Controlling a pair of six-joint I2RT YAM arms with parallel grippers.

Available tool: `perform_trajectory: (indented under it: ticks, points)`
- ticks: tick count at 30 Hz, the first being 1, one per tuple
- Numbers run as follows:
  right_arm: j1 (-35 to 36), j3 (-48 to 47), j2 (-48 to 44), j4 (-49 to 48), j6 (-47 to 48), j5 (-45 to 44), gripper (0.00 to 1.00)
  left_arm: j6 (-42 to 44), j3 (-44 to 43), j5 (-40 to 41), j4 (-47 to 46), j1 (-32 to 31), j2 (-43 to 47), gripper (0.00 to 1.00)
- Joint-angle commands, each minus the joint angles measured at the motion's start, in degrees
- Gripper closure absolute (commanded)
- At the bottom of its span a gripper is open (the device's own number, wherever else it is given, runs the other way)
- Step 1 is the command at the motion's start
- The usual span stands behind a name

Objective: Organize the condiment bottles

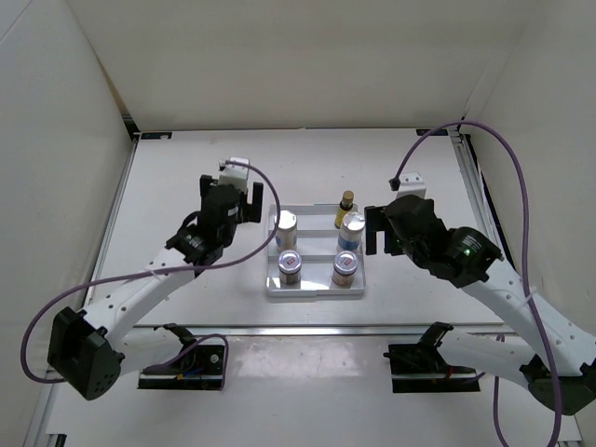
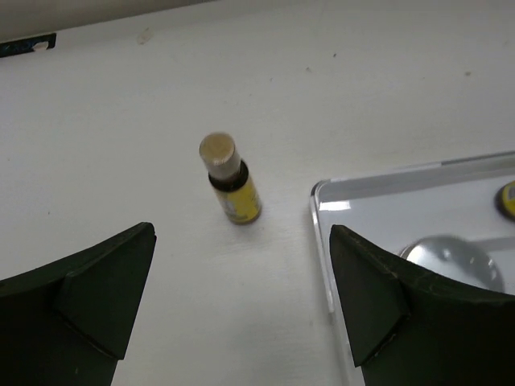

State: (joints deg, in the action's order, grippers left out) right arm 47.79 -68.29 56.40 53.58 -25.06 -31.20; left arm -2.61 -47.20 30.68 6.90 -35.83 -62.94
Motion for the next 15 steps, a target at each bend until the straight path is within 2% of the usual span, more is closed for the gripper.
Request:
perform_trajectory:
  ticks: [1, 8, 15]
  points:
    - [0.2, 1.66, -3.66, -2.33, -0.61, 1.66, 0.0, -4.23, -10.24, -8.43, 1.53, 3.04, -4.19, 0.0]
    - [0.2, 1.5, -2.96, -0.58, -0.6, 4.13, 0.0, -7.58, -18.36, -10.55, 4.43, 8.41, -19.21, 0.0]
    - [0.2, 1.5, -5.51, -0.06, 1.59, 4.66, 0.0, -9.86, -24.78, -11.08, 8.13, 12.1, -27.67, 0.0]
